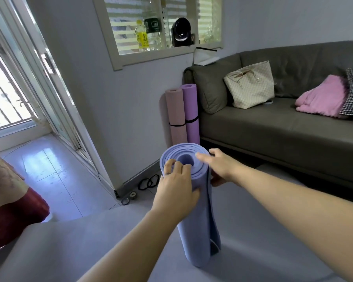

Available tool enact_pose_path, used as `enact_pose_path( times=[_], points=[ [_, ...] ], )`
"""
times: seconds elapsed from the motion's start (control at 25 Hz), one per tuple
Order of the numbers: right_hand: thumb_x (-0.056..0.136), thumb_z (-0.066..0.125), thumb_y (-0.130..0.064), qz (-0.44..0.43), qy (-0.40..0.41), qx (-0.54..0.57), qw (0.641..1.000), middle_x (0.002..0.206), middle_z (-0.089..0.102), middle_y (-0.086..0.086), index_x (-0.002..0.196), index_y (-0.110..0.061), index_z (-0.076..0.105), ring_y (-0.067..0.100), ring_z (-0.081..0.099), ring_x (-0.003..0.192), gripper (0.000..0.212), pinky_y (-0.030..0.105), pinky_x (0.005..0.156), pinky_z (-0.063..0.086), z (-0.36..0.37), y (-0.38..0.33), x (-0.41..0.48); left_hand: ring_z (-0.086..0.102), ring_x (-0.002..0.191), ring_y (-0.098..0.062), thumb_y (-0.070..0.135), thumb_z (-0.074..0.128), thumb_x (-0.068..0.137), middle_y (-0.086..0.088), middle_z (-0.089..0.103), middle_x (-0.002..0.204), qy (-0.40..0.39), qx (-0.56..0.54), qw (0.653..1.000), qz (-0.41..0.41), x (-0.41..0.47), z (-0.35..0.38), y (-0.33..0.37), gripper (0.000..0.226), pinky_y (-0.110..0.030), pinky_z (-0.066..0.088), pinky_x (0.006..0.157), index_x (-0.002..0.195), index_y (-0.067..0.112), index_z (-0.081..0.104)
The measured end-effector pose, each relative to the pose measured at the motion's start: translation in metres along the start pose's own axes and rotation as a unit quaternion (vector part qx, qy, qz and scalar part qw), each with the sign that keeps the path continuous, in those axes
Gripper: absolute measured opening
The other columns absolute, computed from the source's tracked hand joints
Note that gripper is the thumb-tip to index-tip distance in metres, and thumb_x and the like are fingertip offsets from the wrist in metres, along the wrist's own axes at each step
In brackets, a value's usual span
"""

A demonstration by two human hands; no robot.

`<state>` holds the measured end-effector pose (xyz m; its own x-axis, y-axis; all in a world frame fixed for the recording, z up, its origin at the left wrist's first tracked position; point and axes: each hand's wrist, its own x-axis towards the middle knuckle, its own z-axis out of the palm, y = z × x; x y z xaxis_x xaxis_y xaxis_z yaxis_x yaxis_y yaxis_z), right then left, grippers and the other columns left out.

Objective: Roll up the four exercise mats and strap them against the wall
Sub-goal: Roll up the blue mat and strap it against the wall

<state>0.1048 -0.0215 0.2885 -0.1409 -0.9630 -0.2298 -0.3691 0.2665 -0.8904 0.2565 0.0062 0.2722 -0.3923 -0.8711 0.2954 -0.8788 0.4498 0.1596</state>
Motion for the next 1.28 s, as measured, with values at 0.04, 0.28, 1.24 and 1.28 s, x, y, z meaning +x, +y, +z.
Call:
enact_pose_path(
  times=[0.04,0.28,1.24,1.28],
  points=[
    [0.096,0.046,-0.038,-0.022,-0.015,0.030,0.999,0.114,0.058,0.013,0.140,-0.019,0.038,0.028,0.061,0.091,0.048,0.042,0.078,0.057,-0.004,0.000,-0.001,0.020,0.135,-0.026,0.037,0.053,0.090,-0.004,0.039,0.134,0.003,-0.010,1.000,0.007,0.003,0.001,-0.008,0.052,-0.037,0.039,0.101,0.134,0.013,0.038],
    [0.087,0.061,-0.006,-0.341,-0.070,-0.340,0.874,0.089,0.055,-0.013,0.139,-0.031,0.042,0.003,0.051,0.071,0.060,0.018,0.074,0.043,-0.021,0.013,0.002,0.017,0.133,-0.018,0.036,0.060,0.088,0.001,0.040,0.131,0.023,-0.058,0.995,0.073,0.016,0.005,-0.043,0.051,-0.027,0.027,0.104,0.132,0.014,0.044],
    [0.079,0.070,-0.007,-0.617,-0.091,-0.552,0.553,0.117,0.064,0.016,0.088,-0.007,0.059,0.038,0.065,0.090,0.013,0.042,0.061,0.056,-0.034,-0.026,0.059,0.034,0.120,-0.013,0.055,0.044,0.070,0.009,0.047,0.112,-0.016,-0.094,0.986,0.136,0.064,0.004,-0.077,0.062,-0.021,0.028,0.100,0.121,0.021,0.054],
    [0.081,0.067,-0.009,-0.605,-0.092,-0.543,0.575,0.111,0.066,0.013,0.085,-0.009,0.057,0.037,0.065,0.086,0.011,0.040,0.061,0.054,-0.034,-0.029,0.057,0.033,0.122,-0.013,0.052,0.048,0.072,0.007,0.048,0.117,-0.022,-0.093,0.986,0.135,0.065,0.004,-0.076,0.060,-0.021,0.028,0.101,0.123,0.021,0.053]
  ],
)
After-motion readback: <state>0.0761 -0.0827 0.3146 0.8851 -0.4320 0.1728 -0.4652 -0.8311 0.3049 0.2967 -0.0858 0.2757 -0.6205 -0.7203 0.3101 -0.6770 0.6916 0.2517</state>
